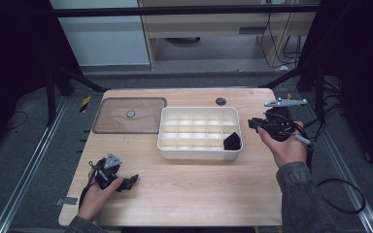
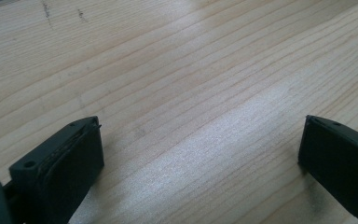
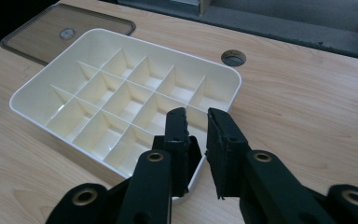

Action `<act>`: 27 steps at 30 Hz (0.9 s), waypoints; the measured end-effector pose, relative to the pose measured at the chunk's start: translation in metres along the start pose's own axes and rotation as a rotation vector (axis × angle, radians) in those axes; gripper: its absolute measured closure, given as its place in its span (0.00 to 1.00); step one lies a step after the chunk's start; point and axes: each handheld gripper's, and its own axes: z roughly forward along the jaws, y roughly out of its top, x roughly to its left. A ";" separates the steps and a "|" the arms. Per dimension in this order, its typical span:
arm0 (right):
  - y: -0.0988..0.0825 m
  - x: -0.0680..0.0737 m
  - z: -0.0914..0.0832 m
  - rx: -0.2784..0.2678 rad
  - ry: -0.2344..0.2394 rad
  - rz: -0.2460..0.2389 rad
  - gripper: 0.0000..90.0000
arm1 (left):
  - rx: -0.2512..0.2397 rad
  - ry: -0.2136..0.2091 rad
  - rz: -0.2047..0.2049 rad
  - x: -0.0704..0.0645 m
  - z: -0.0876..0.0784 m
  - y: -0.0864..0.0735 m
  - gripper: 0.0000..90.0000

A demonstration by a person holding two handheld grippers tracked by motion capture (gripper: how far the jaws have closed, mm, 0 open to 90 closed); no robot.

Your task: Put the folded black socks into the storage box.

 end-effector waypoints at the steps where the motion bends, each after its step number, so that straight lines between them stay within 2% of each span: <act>1: -0.001 -0.001 -0.001 -0.003 0.000 0.005 0.82 | 0.000 0.000 0.000 0.000 0.000 0.000 0.00; 2: -0.004 -0.002 -0.002 -0.012 -0.006 0.013 0.74 | 0.000 -0.001 0.000 0.000 0.000 0.000 0.00; 3: -0.004 -0.002 -0.002 -0.012 -0.006 0.013 0.74 | 0.000 -0.001 0.000 0.000 0.000 0.000 0.00; 6: -0.010 -0.003 -0.004 -0.026 -0.010 0.024 0.62 | -0.001 0.000 -0.002 0.000 0.000 0.000 0.00; 7: -0.010 -0.003 -0.004 -0.026 -0.010 0.024 0.62 | -0.001 -0.001 0.000 0.000 0.000 0.000 0.00; 8: -0.013 -0.004 -0.006 -0.034 -0.013 0.020 0.56 | -0.001 0.000 -0.001 0.000 0.000 0.000 0.00; 9: -0.013 -0.004 -0.006 -0.034 -0.013 0.020 0.56 | -0.001 0.000 -0.001 0.000 0.000 0.000 0.00; 11: -0.016 -0.004 -0.006 -0.034 -0.009 0.026 0.49 | 0.000 0.000 0.000 0.000 0.000 0.000 0.00; 12: -0.019 -0.004 -0.007 -0.033 -0.018 0.024 0.43 | -0.001 0.000 -0.001 0.000 0.000 0.000 0.00; 13: -0.019 -0.004 -0.007 -0.033 -0.018 0.024 0.43 | -0.001 0.000 -0.001 0.000 0.000 0.000 0.00; 16: -0.027 -0.003 -0.008 -0.042 -0.043 0.023 0.29 | -0.001 0.000 0.000 0.000 0.000 0.000 0.00; 17: -0.027 -0.003 -0.008 -0.042 -0.043 0.023 0.29 | -0.001 0.000 -0.001 0.000 0.000 0.000 0.00; 22: -0.044 -0.009 -0.005 -0.032 -0.073 0.005 0.11 | -0.001 0.000 0.000 0.000 0.000 0.000 0.00; 27: -0.057 -0.011 -0.002 -0.015 -0.071 0.011 0.09 | -0.001 0.000 -0.001 0.000 0.000 0.000 0.00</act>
